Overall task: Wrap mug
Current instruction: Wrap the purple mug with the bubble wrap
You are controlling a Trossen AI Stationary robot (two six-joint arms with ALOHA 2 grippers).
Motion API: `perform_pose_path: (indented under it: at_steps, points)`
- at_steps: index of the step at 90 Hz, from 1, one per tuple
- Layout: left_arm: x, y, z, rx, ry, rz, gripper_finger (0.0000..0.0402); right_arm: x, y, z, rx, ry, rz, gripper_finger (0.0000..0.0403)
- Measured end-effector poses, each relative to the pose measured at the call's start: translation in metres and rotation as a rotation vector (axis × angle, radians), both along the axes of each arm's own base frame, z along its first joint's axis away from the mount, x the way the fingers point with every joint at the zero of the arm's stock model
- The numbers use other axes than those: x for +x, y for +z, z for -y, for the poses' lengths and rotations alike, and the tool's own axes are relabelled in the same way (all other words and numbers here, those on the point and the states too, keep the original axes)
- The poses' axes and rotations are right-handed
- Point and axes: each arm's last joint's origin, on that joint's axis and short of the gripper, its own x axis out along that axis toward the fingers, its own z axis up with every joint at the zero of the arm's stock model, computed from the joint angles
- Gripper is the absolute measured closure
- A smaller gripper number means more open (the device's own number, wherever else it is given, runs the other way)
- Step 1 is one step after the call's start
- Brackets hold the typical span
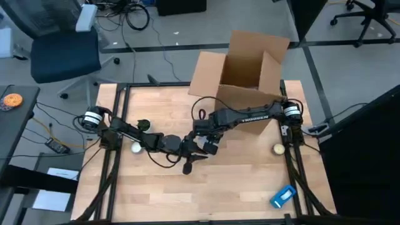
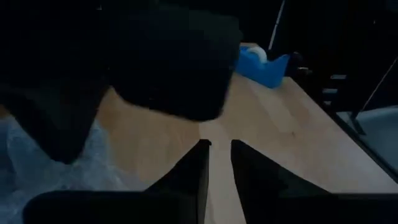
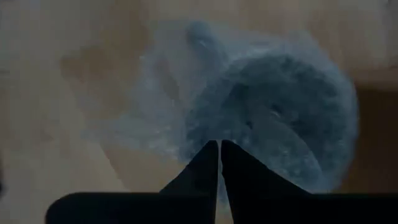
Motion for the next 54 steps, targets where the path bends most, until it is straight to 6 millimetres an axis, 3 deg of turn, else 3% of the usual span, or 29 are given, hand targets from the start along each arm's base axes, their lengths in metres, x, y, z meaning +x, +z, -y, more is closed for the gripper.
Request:
perform_pose_path:
  at_steps: [31,42,54]
  points:
    - [0.000,0.000,0.000,0.000,0.000,0.000,0.0348,-0.004,-0.044,0.018,0.061,-0.018,0.032,0.0403]
    - [0.000,0.000,0.000,-0.001,0.000,0.004,0.0348,-0.005,-0.044,0.019,0.071,-0.020,0.027,0.0403]
    - [0.001,0.006,0.000,-0.097,0.016,0.044,0.0348,-0.004,-0.029,0.016,0.070,-0.009,0.034,0.0403]
